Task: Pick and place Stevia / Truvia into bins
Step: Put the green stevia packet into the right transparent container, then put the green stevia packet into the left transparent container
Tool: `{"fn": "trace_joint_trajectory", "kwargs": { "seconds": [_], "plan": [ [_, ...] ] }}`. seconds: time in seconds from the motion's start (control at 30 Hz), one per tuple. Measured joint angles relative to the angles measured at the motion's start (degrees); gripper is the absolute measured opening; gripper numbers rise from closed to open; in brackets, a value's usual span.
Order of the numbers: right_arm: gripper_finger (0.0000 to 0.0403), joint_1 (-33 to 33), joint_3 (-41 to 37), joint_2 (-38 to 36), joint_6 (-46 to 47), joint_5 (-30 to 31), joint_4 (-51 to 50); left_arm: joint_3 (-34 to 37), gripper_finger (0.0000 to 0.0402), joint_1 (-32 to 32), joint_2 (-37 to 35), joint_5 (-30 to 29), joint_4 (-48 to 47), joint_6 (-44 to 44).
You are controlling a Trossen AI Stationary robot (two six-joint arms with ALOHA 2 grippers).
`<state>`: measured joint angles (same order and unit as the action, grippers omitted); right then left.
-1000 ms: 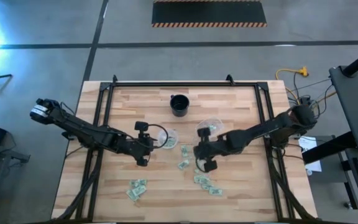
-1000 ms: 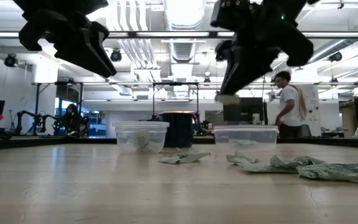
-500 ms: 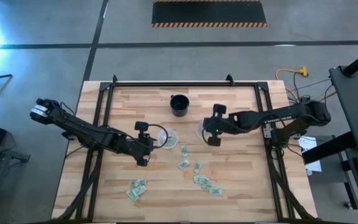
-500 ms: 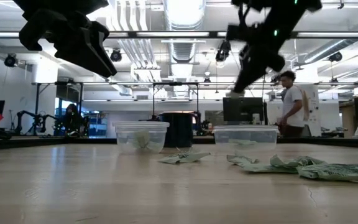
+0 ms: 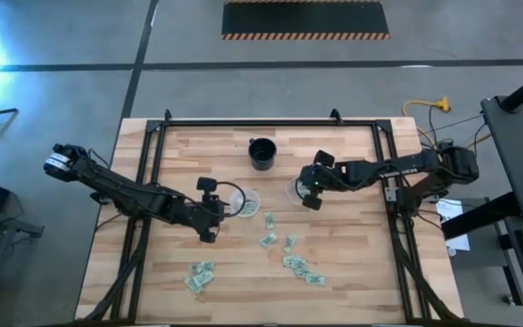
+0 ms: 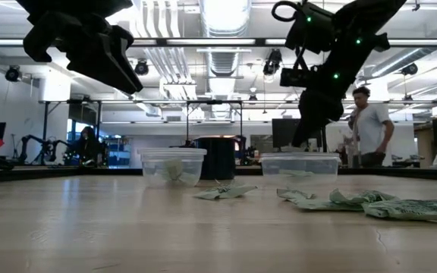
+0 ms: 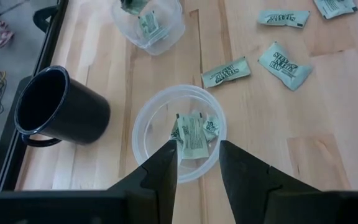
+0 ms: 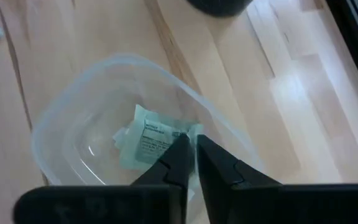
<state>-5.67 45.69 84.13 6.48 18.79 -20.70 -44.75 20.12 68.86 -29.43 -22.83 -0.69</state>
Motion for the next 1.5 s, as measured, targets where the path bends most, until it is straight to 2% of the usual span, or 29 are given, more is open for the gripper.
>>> {"fn": "trace_joint_trajectory", "kwargs": {
  "seconds": [0.3,0.47,0.67,0.97,1.23,1.5],
  "plan": [
    [0.0116,-0.01,-0.02,-0.56,0.01,0.72,0.09,-0.14,0.0105,0.24,0.0,0.67,-0.58,-0.07],
    [0.0143,1.66,-0.02,-3.59,-1.58,0.73,0.14,-1.02,0.0105,2.08,-0.55,8.28,-5.78,-3.52],
    [0.0147,5.25,-0.21,-7.91,-4.72,0.7,0.48,-1.63,0.0105,6.19,-0.62,14.17,-12.54,-15.42],
    [0.0134,11.97,-2.75,-9.66,-6.43,0.23,6.07,-1.7,0.0105,15.11,1.77,12.7,-10.5,-28.71],
    [0.0134,15.38,-7.84,-9.32,-6.57,0.23,14.97,-3.84,0.0105,20.85,8.83,12.61,-7.36,-35.66],
    [0.0134,15.58,-12.12,-9.81,-6.05,0.28,23.05,-8.22,0.0105,23.45,17.64,13.16,-10.19,-38.08]
  ]
}}
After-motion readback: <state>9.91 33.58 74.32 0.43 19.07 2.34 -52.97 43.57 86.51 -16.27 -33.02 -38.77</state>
